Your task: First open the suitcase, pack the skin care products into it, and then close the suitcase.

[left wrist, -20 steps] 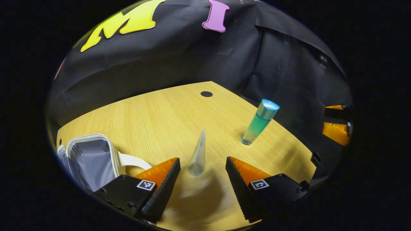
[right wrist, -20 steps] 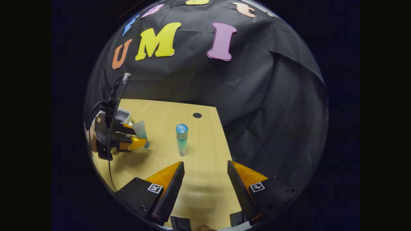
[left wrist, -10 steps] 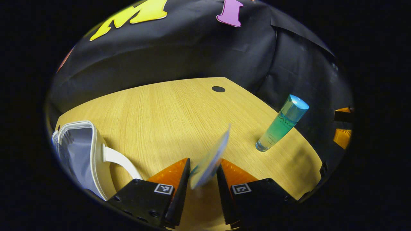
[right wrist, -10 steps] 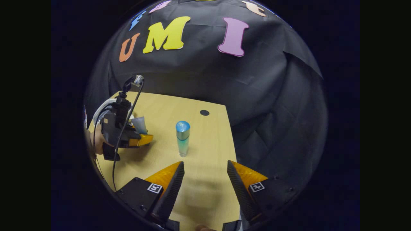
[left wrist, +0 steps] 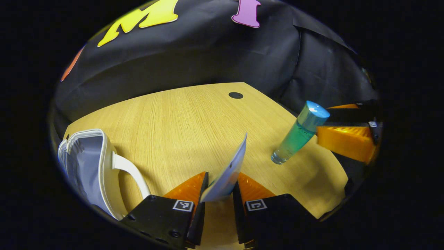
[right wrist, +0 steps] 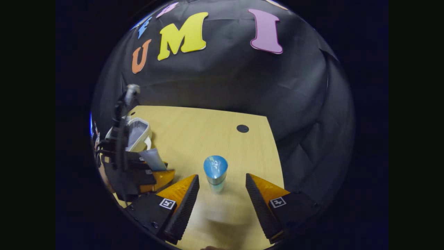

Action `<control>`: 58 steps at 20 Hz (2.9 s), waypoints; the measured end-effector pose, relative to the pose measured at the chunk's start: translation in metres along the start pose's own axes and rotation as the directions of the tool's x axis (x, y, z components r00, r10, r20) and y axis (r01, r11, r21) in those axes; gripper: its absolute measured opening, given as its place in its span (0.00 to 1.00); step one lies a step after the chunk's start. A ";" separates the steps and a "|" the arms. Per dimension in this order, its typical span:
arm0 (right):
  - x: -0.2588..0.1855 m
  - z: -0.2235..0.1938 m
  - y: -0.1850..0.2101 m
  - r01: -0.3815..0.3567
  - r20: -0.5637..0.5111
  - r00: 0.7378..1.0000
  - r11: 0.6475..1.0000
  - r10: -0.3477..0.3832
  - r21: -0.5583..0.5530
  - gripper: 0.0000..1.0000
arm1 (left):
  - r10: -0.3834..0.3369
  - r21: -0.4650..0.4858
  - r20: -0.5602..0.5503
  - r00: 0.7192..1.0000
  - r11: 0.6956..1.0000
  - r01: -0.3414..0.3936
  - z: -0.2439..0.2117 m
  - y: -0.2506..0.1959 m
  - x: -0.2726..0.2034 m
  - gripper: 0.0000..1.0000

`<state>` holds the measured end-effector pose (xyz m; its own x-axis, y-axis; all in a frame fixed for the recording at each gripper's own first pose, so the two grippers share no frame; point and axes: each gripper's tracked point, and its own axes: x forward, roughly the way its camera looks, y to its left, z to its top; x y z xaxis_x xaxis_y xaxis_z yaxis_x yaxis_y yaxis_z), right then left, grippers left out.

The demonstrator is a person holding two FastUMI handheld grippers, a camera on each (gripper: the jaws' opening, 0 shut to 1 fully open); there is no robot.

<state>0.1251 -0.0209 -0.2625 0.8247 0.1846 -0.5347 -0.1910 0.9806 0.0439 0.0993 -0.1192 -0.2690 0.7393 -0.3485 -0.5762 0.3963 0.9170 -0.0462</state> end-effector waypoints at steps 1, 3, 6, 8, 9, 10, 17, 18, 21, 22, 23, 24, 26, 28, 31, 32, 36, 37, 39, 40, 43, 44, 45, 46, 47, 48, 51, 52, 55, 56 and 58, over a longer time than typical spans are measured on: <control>0.006 0.001 0.004 -0.004 -0.002 1.000 1.000 0.004 -0.005 0.79 | -0.013 -0.019 0.002 1.000 1.000 0.013 0.000 -0.005 -0.011 0.41; 0.017 0.000 0.008 -0.010 -0.007 1.000 1.000 0.010 -0.002 0.80 | -0.015 -0.027 0.024 1.000 0.999 0.016 0.004 -0.009 -0.035 0.40; 0.027 0.000 0.014 0.004 -0.013 1.000 1.000 -0.003 0.026 0.73 | 0.017 -0.004 0.049 0.999 1.000 -0.017 0.005 0.002 -0.075 0.40; 0.030 0.001 0.021 0.001 0.000 1.000 1.000 -0.001 0.026 0.61 | 0.049 -0.002 0.058 0.997 0.999 -0.049 0.003 0.013 -0.099 0.39; 0.031 0.002 0.021 0.015 0.006 1.000 1.000 -0.015 0.018 0.60 | 0.063 -0.003 0.047 0.997 0.998 -0.063 0.000 0.020 -0.109 0.39; 0.035 0.002 0.017 0.046 0.008 0.999 0.999 -0.046 0.009 0.59 | 0.071 -0.005 0.031 0.997 0.997 -0.071 -0.004 0.028 -0.120 0.39; 0.021 -0.007 0.037 0.101 -0.015 0.995 0.994 -0.100 0.044 0.35 | 0.161 -0.067 0.008 0.987 0.985 -0.160 -0.006 0.118 -0.174 0.43; 0.014 -0.009 0.043 0.101 -0.018 0.995 0.994 -0.100 0.040 0.37 | 0.179 -0.075 0.011 0.984 0.981 -0.177 -0.003 0.134 -0.175 0.38; -0.011 -0.010 0.068 0.090 -0.017 0.996 0.994 -0.089 0.056 0.37 | 0.223 -0.095 0.015 0.975 0.971 -0.221 -0.007 0.178 -0.180 0.38; -0.020 -0.009 0.077 0.083 -0.016 0.997 0.994 -0.082 0.067 0.35 | 0.236 -0.108 -0.005 0.972 0.966 -0.235 -0.013 0.192 -0.178 0.38; -0.027 -0.009 0.086 0.080 -0.013 0.997 0.994 -0.079 0.080 0.35 | 0.244 -0.120 -0.022 0.970 0.962 -0.245 -0.016 0.203 -0.173 0.38; -0.034 -0.008 0.093 0.083 -0.014 0.997 0.992 -0.082 0.091 0.37 | 0.255 -0.129 -0.055 0.965 0.957 -0.260 -0.024 0.214 -0.166 0.38; -0.044 -0.007 0.107 0.086 -0.014 0.996 0.991 -0.085 0.107 0.37 | 0.286 -0.124 -0.138 0.948 0.945 -0.303 -0.044 0.232 -0.157 0.39; -0.053 -0.003 0.121 0.081 -0.012 0.997 0.992 -0.080 0.097 0.37 | 0.285 -0.151 -0.234 0.929 0.934 -0.324 -0.068 0.236 -0.155 0.43; -0.063 0.002 0.133 0.082 -0.002 0.997 0.993 -0.082 0.085 0.37 | 0.244 -0.198 -0.324 0.914 0.927 -0.318 -0.082 0.227 -0.161 0.39; -0.065 0.004 0.136 0.082 -0.002 0.997 0.993 -0.082 0.083 0.37 | 0.255 -0.183 -0.353 0.900 0.925 -0.334 -0.086 0.232 -0.164 0.38; -0.070 0.011 0.147 0.078 -0.002 0.997 0.993 -0.078 0.093 0.37 | 0.217 -0.229 -0.438 0.872 0.911 -0.342 -0.100 0.229 -0.159 0.39; -0.069 0.012 0.149 0.079 -0.003 0.997 0.993 -0.079 0.091 0.37 | 0.212 -0.229 -0.445 0.870 0.913 -0.339 -0.099 0.227 -0.163 0.39; -0.068 0.014 0.153 0.078 -0.007 0.997 0.993 -0.077 0.090 0.37 | 0.200 -0.239 -0.452 0.870 0.912 -0.333 -0.096 0.229 -0.159 0.38; -0.067 0.015 0.156 0.076 -0.011 0.997 0.993 -0.076 0.094 0.37 | 0.197 -0.242 -0.453 0.869 0.912 -0.333 -0.096 0.231 -0.156 0.39; -0.061 0.015 0.166 0.069 -0.025 0.997 0.994 -0.067 0.088 0.37 | 0.202 -0.236 -0.459 0.865 0.911 -0.338 -0.099 0.235 -0.147 0.38; -0.059 0.016 0.168 0.066 -0.025 0.998 0.995 -0.064 0.077 0.37 | 0.199 -0.247 -0.477 0.856 0.904 -0.348 -0.106 0.235 -0.146 0.38; -0.058 0.019 0.172 0.062 -0.025 0.998 0.996 -0.061 0.067 0.37 | 0.205 -0.260 -0.463 0.862 0.899 -0.354 -0.102 0.236 -0.146 0.38; -0.058 0.021 0.174 0.058 -0.023 0.998 0.996 -0.056 0.063 0.37 | 0.203 -0.260 -0.471 0.858 0.898 -0.355 -0.104 0.236 -0.145 0.39; -0.057 0.022 0.178 0.053 -0.023 0.998 0.997 -0.051 0.062 0.37 | 0.208 -0.260 -0.461 0.863 0.898 -0.355 -0.101 0.236 -0.146 0.38; -0.057 0.025 0.181 0.049 -0.023 0.999 0.997 -0.047 0.061 0.37 | 0.210 -0.263 -0.464 0.860 0.895 -0.360 -0.104 0.236 -0.145 0.38; -0.058 0.038 0.197 0.025 -0.015 1.000 0.999 -0.024 0.047 0.37 | 0.198 -0.277 -0.437 0.878 0.899 -0.340 -0.101 0.235 -0.146 0.39; -0.058 0.046 0.206 0.008 -0.004 1.000 0.999 -0.007 0.038 0.37 | 0.176 -0.298 -0.415 0.892 0.901 -0.316 -0.099 0.230 -0.147 0.39; -0.056 0.068 0.240 -0.072 0.041 0.997 0.997 0.072 -0.003 0.37 | 0.185 -0.320 -0.344 0.921 0.899 -0.300 -0.085 0.227 -0.160 0.67; -0.052 0.075 0.253 -0.094 0.048 0.994 0.995 0.095 -0.018 0.37 | 0.196 -0.317 -0.316 0.928 0.900 -0.298 -0.079 0.225 -0.173 0.84; -0.044 0.085 0.277 -0.136 0.052 0.989 0.990 0.137 -0.036 0.37 | 0.223 -0.307 -0.269 0.937 0.902 -0.303 -0.069 0.229 -0.187 1.00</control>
<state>0.0814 0.2481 -0.1555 0.8172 0.3206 -0.4790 -0.3200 0.9435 0.0857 0.0141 0.1698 -0.2281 0.6346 -0.0701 -0.7696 -0.0336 0.9924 -0.1181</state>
